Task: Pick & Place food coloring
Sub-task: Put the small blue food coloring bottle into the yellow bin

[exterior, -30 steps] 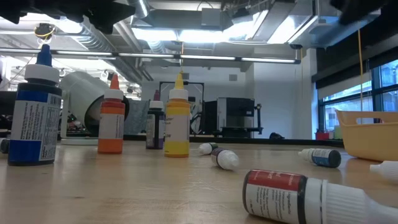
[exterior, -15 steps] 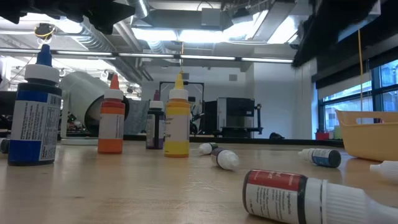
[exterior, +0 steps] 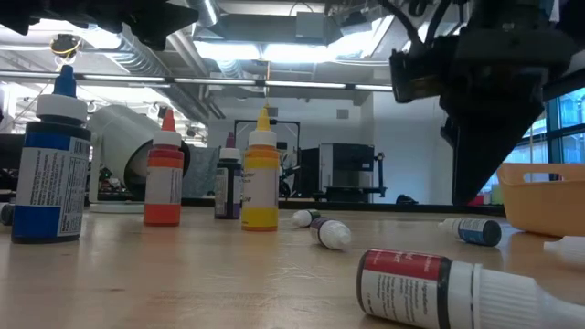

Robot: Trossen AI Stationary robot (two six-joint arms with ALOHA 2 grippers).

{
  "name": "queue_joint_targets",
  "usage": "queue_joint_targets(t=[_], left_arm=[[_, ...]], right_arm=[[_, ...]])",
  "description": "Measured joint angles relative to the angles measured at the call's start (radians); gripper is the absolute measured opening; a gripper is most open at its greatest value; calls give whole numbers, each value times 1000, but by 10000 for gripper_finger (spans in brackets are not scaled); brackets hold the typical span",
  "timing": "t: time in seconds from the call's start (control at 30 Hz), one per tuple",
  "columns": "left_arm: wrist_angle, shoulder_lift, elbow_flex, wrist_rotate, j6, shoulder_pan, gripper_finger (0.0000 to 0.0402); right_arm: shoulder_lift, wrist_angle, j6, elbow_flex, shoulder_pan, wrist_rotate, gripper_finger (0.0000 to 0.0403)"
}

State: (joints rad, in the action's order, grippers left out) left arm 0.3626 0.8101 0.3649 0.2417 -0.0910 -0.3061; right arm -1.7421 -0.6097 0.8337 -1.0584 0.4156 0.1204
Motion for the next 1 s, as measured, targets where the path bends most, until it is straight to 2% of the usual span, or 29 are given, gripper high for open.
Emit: queue_joint_targets(t=[0.47, 0.63, 0.9, 1.0], left_arm=[[-1, 0, 0, 0, 0, 0, 230], [-1, 0, 0, 0, 0, 0, 228], [-1, 0, 0, 0, 0, 0, 230], [-1, 0, 0, 0, 0, 0, 230]], right_arm=[[-75, 32, 4, 0, -2, -29, 183], [-76, -2, 1, 0, -2, -29, 152], [-76, -9, -33, 0, -2, -28, 80], [-76, -9, -54, 0, -2, -28, 71]])
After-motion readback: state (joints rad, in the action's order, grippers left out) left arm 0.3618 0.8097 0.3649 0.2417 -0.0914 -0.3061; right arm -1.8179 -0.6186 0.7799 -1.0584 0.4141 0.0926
